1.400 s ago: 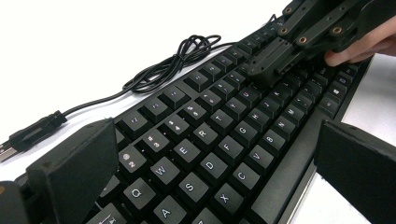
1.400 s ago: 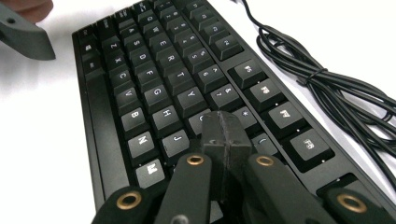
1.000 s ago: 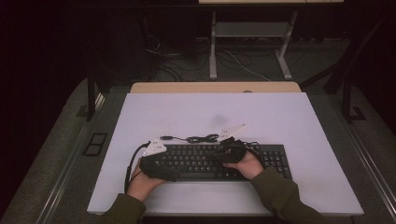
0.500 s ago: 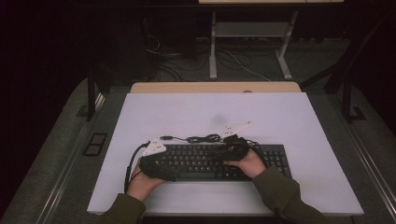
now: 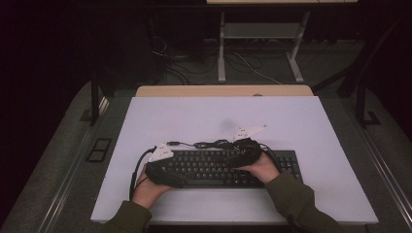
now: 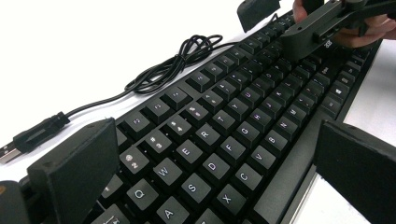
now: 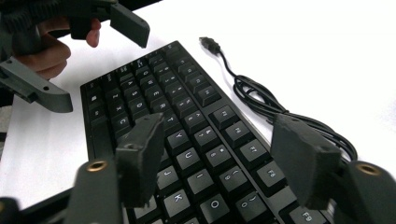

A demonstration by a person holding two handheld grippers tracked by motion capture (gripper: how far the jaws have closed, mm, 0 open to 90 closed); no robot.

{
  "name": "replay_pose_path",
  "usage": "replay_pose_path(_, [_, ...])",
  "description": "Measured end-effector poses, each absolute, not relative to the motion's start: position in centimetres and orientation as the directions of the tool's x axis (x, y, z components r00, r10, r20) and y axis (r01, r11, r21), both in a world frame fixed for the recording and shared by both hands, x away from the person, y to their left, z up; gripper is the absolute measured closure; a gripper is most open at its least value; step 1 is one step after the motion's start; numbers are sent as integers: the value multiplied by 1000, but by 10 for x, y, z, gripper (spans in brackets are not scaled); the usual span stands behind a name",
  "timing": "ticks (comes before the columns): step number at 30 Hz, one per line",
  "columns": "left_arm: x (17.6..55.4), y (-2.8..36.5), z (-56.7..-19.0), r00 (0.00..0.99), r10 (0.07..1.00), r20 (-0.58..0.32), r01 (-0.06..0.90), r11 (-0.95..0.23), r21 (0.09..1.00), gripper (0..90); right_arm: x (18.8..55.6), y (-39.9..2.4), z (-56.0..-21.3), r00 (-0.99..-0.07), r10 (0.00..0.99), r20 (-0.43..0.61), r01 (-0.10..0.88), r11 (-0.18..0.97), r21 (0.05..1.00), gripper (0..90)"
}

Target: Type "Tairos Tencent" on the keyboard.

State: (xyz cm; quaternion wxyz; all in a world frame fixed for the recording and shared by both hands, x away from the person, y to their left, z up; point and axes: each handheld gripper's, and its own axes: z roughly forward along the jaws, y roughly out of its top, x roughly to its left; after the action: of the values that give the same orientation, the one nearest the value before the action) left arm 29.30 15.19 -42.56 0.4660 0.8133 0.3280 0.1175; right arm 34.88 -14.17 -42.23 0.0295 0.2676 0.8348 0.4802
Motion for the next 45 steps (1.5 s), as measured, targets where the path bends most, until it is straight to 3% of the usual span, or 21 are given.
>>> replay_pose_path(9, [297, 150, -424, 751, 653, -101, 417, -351, 838, 68, 350, -143, -423, -851, 481, 213, 420, 377, 826, 296])
replay_pose_path(15, [301, 145, -424, 750, 654, -100, 417, -350, 839, 168, 351, -143, -424, -849, 480, 220, 424, 371, 826, 288])
replay_pose_path(27, [308, 137, -427, 745, 654, -128, 442, -341, 830, 593, 351, -144, -425, -849, 481, 219, 421, 363, 832, 279])
replay_pose_path(36, [311, 134, -429, 748, 649, -138, 464, -363, 808, 846, 351, -144, -425, -848, 484, 217, 419, 360, 833, 269])
replay_pose_path(45, [313, 128, -432, 756, 642, -128, 473, -401, 784, 887, 351, -143, -426, -847, 486, 215, 418, 359, 835, 268])
